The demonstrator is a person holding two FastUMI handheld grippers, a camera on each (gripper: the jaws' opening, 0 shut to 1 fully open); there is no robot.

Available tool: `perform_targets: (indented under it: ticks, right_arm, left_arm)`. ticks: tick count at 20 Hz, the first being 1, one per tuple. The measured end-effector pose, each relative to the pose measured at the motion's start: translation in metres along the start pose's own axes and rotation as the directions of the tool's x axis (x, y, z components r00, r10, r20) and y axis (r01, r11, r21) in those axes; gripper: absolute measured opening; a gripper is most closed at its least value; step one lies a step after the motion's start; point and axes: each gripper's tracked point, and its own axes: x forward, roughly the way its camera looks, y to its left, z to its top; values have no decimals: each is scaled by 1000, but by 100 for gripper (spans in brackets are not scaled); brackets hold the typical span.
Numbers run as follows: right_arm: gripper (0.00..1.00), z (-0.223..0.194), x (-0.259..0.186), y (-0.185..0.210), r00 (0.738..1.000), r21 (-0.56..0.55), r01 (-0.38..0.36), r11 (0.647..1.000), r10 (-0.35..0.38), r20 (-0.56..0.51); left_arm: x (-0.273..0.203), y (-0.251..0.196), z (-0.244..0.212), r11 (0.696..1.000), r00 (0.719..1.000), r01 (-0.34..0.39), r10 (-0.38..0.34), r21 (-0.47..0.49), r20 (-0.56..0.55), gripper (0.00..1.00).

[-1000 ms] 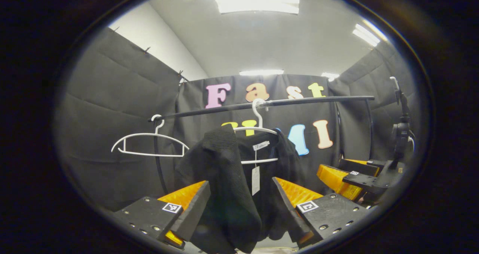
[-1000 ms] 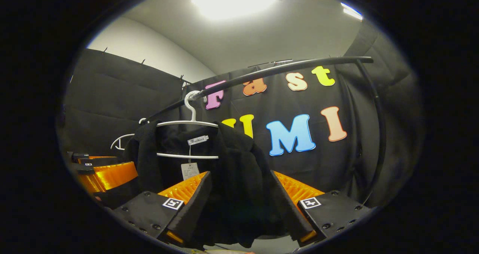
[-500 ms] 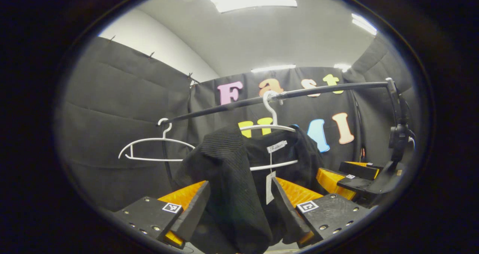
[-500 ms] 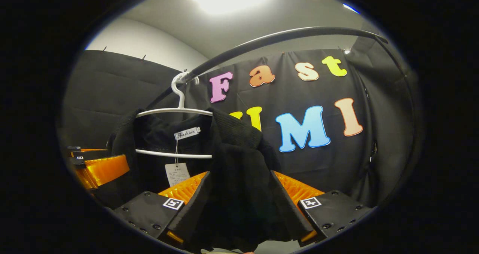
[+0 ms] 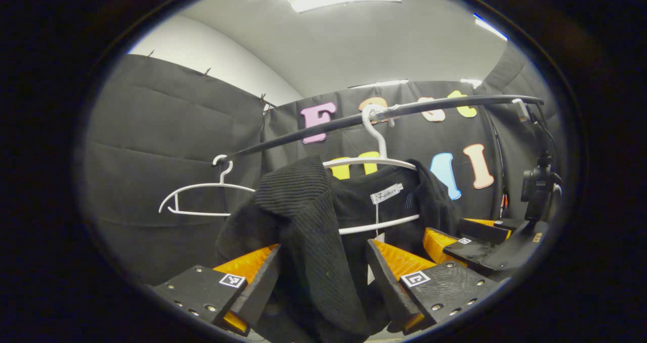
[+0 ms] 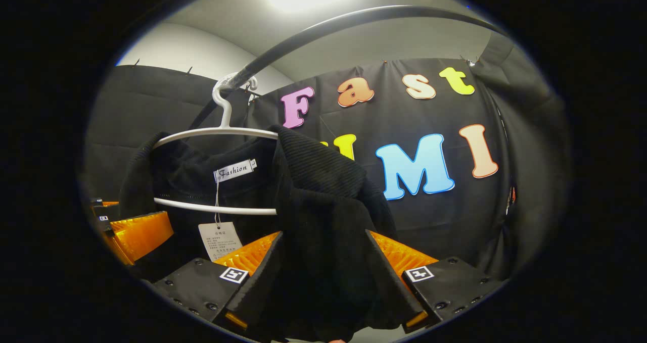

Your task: Grasp the clothes on the hanger with both hands and then place them into the laundry hamper below.

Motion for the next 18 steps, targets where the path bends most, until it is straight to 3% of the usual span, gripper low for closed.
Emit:
perform_targets:
  ticks: [5,6,7,9,10,11,15,17,18]
  right_arm:
    - [97,-12,10,1,1000,-37,15,999,-16,-27]
    - [92,-11,12,-1,999,-37,32,999,-34,-28]
    - [97,-12,14,-2,998,-35,47,998,-48,-31]
    - [95,-13,17,-3,997,-16,70,997,-70,-43]
    - [80,-13,19,-3,996,0,69,998,-69,-48]
    - [72,-13,20,-3,996,8,68,998,-67,-52]
    - [10,-4,14,-16,994,-83,102,991,-104,-21]
    - [11,-5,13,-11,996,-119,83,989,-87,-28]
    - [12,-1,12,-14,995,-133,93,987,-97,-23]
  left_arm:
    - [12,3,-9,1000,1000,-18,18,17,-15,95]
    - [15,4,-9,1000,1000,-22,23,18,-17,95]
    - [15,4,-11,1000,1000,-21,21,19,-21,95]
    - [14,9,-11,999,999,-38,39,27,-26,81]
    - [14,13,-11,998,998,-51,51,29,-27,74]
    - [16,13,-12,998,998,-55,56,28,-33,67]
    - [17,20,-16,998,996,-59,61,19,-61,31]
    - [17,14,-15,999,998,-18,16,-35,-59,25]
    - [13,20,-10,997,997,-50,47,-53,-56,22]
